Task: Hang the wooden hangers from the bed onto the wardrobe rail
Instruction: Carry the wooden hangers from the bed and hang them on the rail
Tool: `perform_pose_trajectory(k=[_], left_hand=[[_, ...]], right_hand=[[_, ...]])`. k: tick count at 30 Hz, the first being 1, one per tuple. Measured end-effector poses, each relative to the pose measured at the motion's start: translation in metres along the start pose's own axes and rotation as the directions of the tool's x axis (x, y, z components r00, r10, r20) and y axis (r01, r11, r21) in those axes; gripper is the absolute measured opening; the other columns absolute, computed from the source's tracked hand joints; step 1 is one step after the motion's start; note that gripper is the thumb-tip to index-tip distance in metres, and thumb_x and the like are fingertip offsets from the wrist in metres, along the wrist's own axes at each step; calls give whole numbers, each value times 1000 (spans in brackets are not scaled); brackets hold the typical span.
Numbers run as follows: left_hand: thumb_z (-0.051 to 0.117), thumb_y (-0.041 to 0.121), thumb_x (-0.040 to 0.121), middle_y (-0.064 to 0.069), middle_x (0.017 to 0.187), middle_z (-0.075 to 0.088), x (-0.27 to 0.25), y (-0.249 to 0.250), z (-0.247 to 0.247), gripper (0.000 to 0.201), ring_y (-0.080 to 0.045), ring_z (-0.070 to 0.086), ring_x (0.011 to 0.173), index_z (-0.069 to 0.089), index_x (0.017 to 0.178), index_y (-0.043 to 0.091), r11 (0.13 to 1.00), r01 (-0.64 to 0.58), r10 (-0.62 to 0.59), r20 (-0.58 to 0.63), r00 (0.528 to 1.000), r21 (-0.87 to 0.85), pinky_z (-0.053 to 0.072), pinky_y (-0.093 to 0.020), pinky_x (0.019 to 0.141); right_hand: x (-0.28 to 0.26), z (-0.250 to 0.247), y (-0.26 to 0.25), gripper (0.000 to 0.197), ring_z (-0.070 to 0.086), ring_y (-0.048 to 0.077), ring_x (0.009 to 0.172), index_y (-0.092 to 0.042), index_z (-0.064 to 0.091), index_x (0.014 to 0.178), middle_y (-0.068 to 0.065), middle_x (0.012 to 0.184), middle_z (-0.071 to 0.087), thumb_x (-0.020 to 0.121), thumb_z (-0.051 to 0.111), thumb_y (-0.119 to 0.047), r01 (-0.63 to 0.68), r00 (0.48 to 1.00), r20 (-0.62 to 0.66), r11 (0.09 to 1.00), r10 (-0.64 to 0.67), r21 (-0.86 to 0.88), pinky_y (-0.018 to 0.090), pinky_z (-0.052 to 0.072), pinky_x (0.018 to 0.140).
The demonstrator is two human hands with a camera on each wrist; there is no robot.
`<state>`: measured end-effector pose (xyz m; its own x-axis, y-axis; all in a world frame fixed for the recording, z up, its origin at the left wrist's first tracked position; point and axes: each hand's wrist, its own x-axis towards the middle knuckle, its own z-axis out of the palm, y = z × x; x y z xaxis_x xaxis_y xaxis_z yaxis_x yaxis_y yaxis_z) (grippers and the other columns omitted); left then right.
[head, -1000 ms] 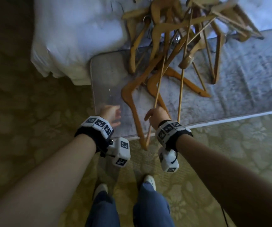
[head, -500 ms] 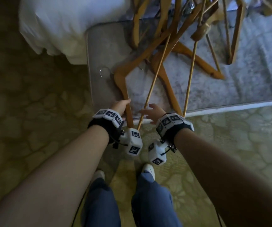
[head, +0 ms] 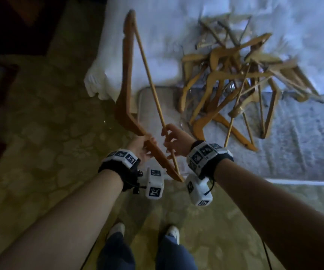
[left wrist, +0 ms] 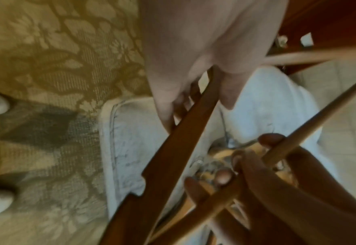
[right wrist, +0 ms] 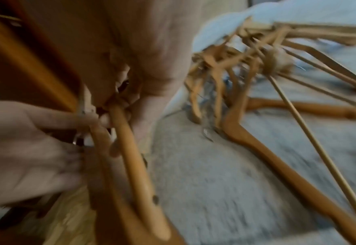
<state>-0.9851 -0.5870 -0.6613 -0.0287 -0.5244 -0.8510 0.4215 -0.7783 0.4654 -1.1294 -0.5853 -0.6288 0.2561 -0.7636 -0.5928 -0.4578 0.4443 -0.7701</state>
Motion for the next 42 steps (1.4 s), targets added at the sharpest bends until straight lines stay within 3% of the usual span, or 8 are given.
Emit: perform_pose_trajectory(k=[10,14,25,29,32,34,39,42], left_hand=[[55,13,93,-1,66,49,-195,165,-94,22,-13,49,62,50,71,11,784,-504,426,-277,861,-361,47,-35,79],[55,4,90,-1,64,46,-280,212,-187,21,-11,46,55,46,73,13,670,-682,553,-416,722,-293,42,-22,53],[55,-2,84,-4,64,49,-517,197,-487,19,-16,45,58,55,95,13,556,-795,708,-641,298,245,37,-26,56],[61,0,81,-4,100,55,-577,161,-582,47,-22,49,96,51,124,17,614,-711,661,-715,226,342,37,-35,86],[62,-1,81,-4,110,53,-614,137,-642,50,-25,47,110,49,127,15,654,-654,628,-755,189,381,36,-38,94],[61,-4,80,-4,111,53,-637,124,-678,52,-25,47,109,49,128,14,659,-644,611,-776,156,389,36,-35,90],[57,-8,79,-3,96,56,-682,98,-769,39,-24,51,100,55,111,14,671,-605,545,-838,9,430,39,-31,77],[66,11,80,-9,111,56,-700,100,-819,36,-31,52,112,53,114,16,748,-495,372,-897,-238,441,46,-41,88]], right_hand=[[-49,76,-215,24,61,28,83,-25,50,96,7,91,59,88,57,-4,391,920,100,881,-378,-265,34,55,67],[-85,136,-301,32,61,19,82,-9,50,124,12,106,60,93,55,-18,527,849,10,847,-528,-70,36,54,78],[-207,372,-513,69,36,28,128,-12,29,144,14,142,30,88,57,-41,900,291,-489,409,-822,-152,34,30,106],[-248,487,-547,71,35,32,130,-19,42,137,12,140,39,79,43,-60,881,40,-45,56,-998,-470,49,24,111],[-263,571,-560,69,27,27,137,-31,34,140,4,146,34,81,49,-64,796,250,440,-75,-863,-600,55,9,113],[-267,621,-567,73,36,28,133,-30,33,140,6,144,39,80,55,-64,815,354,651,-121,-672,-567,49,23,111],[-278,742,-566,23,60,27,98,-18,53,104,3,93,57,92,54,-38,896,249,885,-254,-393,-365,29,42,73],[-290,811,-564,27,60,29,93,-15,53,106,3,89,57,97,43,-39,934,145,883,-233,-447,-272,31,42,70]])
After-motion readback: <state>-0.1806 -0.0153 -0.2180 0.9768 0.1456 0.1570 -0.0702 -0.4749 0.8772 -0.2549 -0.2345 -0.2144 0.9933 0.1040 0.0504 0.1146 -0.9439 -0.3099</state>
